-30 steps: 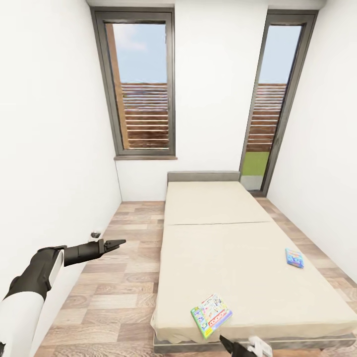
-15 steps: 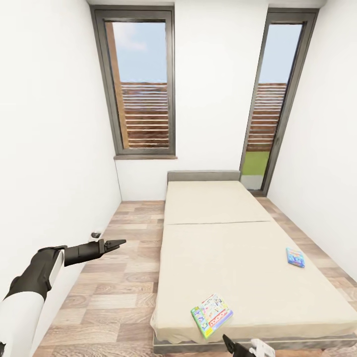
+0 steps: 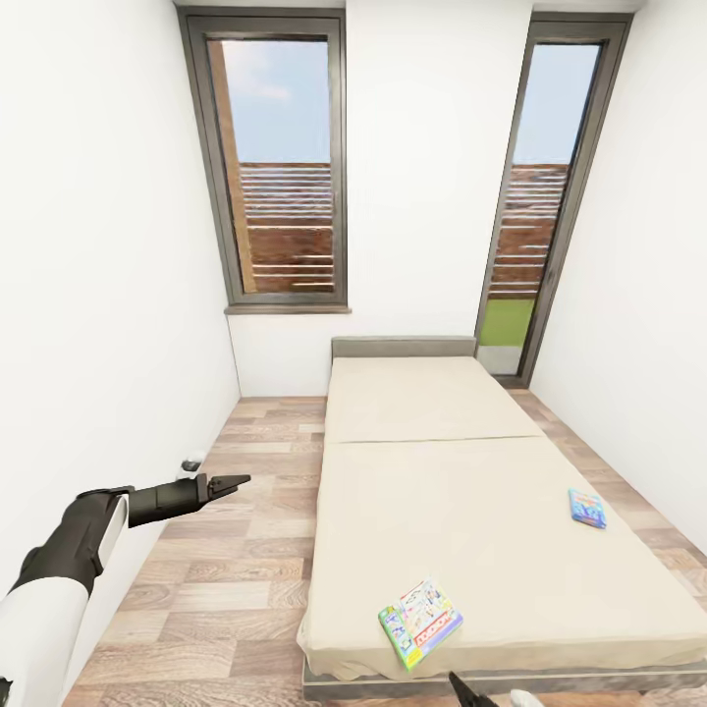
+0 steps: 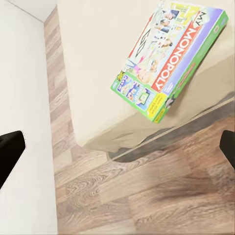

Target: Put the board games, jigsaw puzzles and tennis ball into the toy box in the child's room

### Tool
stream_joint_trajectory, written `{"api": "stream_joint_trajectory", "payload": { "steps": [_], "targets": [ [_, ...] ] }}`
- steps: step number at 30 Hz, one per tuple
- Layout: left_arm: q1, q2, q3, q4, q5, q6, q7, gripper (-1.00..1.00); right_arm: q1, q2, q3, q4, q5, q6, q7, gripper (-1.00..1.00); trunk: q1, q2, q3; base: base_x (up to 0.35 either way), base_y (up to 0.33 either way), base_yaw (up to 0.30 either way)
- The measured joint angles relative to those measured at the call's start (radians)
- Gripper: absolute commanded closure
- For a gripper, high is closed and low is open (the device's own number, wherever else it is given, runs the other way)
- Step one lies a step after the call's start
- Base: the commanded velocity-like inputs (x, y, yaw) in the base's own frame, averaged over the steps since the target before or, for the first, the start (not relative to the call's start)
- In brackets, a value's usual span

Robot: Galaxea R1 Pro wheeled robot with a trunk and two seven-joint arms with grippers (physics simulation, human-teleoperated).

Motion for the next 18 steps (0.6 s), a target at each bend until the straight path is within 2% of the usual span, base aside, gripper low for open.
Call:
{"api": "stream_joint_trajectory", "payload": {
  "steps": [3, 7, 13, 18],
  "targets": [
    [0.0, -0.002, -0.001, 0.0, 0.0, -0.002, -0.001, -1.0, -0.01, -0.026, -0.002, 0.037, -0.044, 0.016, 0.044, -1.0, 0.012, -0.021, -0.009, 0.0, 0.0, 0.0],
    [0.0, 0.001, 0.001, 0.0, 0.001, -0.005, -0.005, -1.0, -0.013, -0.031, -0.002, 0.047, -0.071, 0.019, 0.069, -1.0, 0.027, -0.049, -0.022, 0.0, 0.0, 0.0],
    [0.0, 0.002, 0.001, 0.0, 0.0, -0.006, -0.006, -1.0, -0.014, -0.023, -0.002, 0.05, -0.08, 0.013, 0.065, -1.0, 0.05, -0.091, -0.041, 0.0, 0.0, 0.0],
    [0.0, -0.002, 0.001, 0.0, -0.001, -0.005, 0.001, -1.0, -0.014, -0.03, -0.003, 0.051, -0.082, 0.015, 0.068, -1.0, 0.069, -0.126, -0.057, 0.0, 0.0, 0.0]
  ]
}}
